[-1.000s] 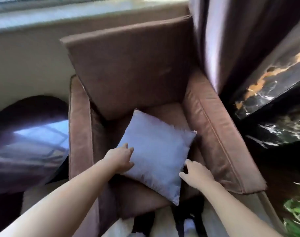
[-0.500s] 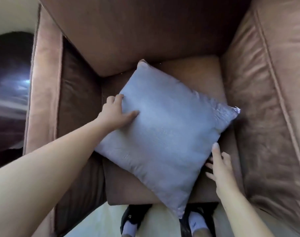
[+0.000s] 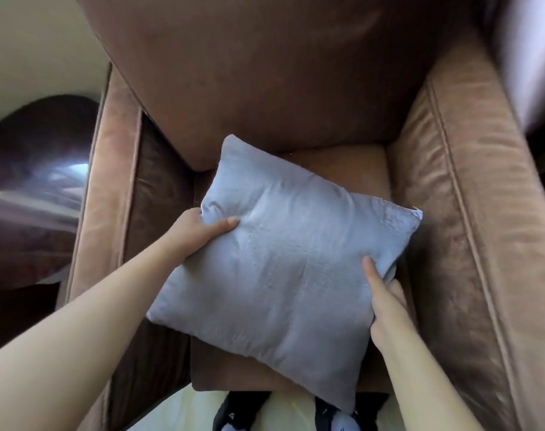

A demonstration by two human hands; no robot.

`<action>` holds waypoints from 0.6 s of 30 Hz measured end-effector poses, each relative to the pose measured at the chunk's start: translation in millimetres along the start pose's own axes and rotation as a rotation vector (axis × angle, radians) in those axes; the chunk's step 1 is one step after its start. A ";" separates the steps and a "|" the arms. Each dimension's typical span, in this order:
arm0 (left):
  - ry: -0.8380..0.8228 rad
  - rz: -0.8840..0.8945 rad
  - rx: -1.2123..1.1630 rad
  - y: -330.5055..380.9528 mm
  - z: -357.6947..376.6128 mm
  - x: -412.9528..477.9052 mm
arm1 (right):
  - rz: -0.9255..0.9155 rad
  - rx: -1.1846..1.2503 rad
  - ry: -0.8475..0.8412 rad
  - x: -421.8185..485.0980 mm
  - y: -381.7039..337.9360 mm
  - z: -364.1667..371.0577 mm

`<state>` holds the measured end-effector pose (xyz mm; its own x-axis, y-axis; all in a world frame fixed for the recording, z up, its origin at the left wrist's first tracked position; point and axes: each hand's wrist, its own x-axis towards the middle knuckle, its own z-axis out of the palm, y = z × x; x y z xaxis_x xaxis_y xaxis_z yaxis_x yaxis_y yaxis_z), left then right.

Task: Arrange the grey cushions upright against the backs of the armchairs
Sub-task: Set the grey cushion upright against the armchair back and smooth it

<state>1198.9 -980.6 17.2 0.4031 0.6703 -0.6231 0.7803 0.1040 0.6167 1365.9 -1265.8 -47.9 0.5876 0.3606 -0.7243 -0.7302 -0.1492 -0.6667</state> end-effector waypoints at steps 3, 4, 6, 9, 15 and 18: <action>0.044 0.065 -0.109 17.6 -18.2 -34.5 | -0.075 -0.033 -0.013 -13.7 -39.6 2.9; 0.067 0.081 -0.146 19.3 -22.1 -42.3 | -0.084 -0.048 -0.021 -15.1 -49.9 2.7; 0.120 0.117 -0.209 32.4 -31.6 -55.8 | -0.127 -0.051 -0.051 -24.1 -79.1 7.3; 0.107 0.175 -0.302 65.2 -42.9 -76.8 | -0.246 -0.037 -0.093 -43.2 -127.8 13.1; 0.099 0.314 -0.479 108.6 -75.6 -98.3 | -0.425 -0.035 -0.178 -79.1 -195.9 36.9; 0.078 0.346 -0.505 113.3 -92.2 -98.6 | -0.462 -0.061 -0.204 -87.8 -213.9 53.8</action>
<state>1203.5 -967.1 192.9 0.5414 0.7769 -0.3213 0.2804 0.1934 0.9402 1451.8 -1216.1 167.7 0.7603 0.5730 -0.3060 -0.3847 0.0174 -0.9229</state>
